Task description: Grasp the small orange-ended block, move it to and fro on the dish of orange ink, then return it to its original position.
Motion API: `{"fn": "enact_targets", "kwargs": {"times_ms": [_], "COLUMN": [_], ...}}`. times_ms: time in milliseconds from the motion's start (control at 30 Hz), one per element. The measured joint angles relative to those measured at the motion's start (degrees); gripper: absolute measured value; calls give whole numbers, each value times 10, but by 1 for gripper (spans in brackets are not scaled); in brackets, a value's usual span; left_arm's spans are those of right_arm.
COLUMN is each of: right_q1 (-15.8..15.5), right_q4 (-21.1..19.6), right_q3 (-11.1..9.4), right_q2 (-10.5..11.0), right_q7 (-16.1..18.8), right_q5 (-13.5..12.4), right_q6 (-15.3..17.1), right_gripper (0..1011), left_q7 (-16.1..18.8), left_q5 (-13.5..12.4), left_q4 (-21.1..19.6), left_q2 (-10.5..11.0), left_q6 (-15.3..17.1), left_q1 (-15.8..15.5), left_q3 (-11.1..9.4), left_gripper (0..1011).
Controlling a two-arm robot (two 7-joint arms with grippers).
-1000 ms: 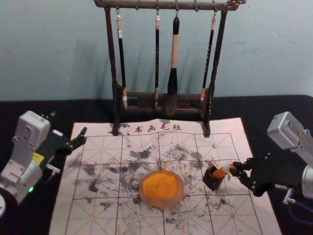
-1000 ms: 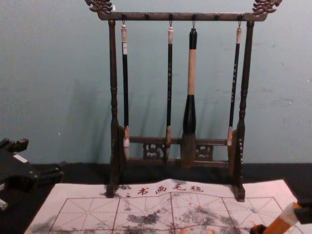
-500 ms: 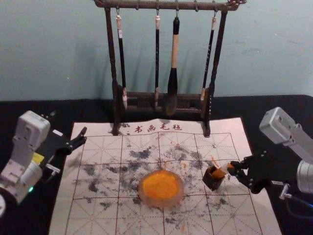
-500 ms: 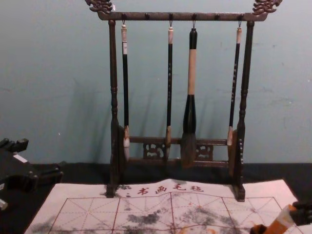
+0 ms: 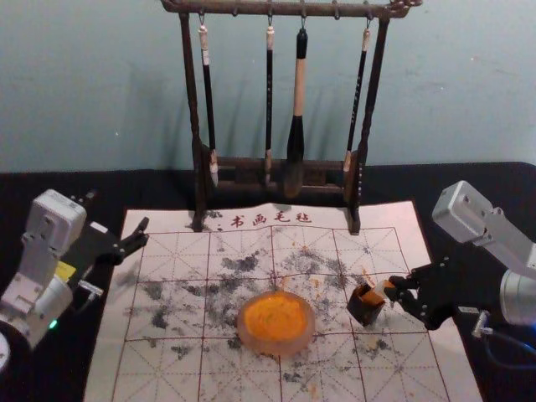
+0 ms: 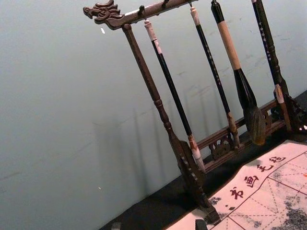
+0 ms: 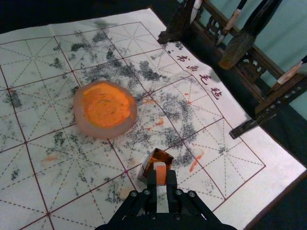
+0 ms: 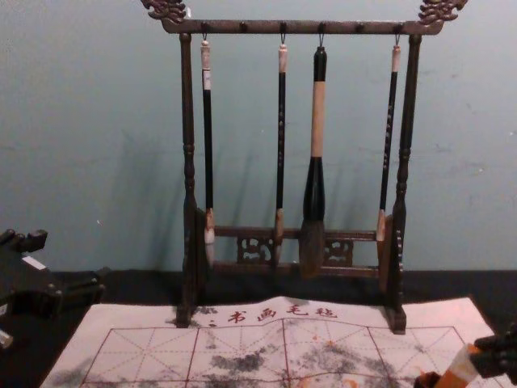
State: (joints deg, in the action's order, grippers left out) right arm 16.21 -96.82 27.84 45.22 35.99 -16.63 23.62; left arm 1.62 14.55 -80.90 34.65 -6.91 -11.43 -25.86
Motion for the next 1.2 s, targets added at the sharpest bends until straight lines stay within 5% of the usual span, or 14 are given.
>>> {"fn": "enact_targets", "kwargs": {"times_ms": [533, 1200], "right_q1": [28, 32], "right_q4": [21, 26], "right_q3": [25, 28], "right_q2": [-7, -8], "right_q7": [13, 11], "right_q5": [10, 10], "right_q6": [13, 16], "right_gripper": [96, 96], "left_q7": [0, 0], "left_q5": [0, 0], "left_q4": [0, 0], "left_q2": [0, 0], "left_q6": [0, 0], "left_q1": [0, 0], "left_q3": [0, 0], "left_gripper": [1002, 1001]}}
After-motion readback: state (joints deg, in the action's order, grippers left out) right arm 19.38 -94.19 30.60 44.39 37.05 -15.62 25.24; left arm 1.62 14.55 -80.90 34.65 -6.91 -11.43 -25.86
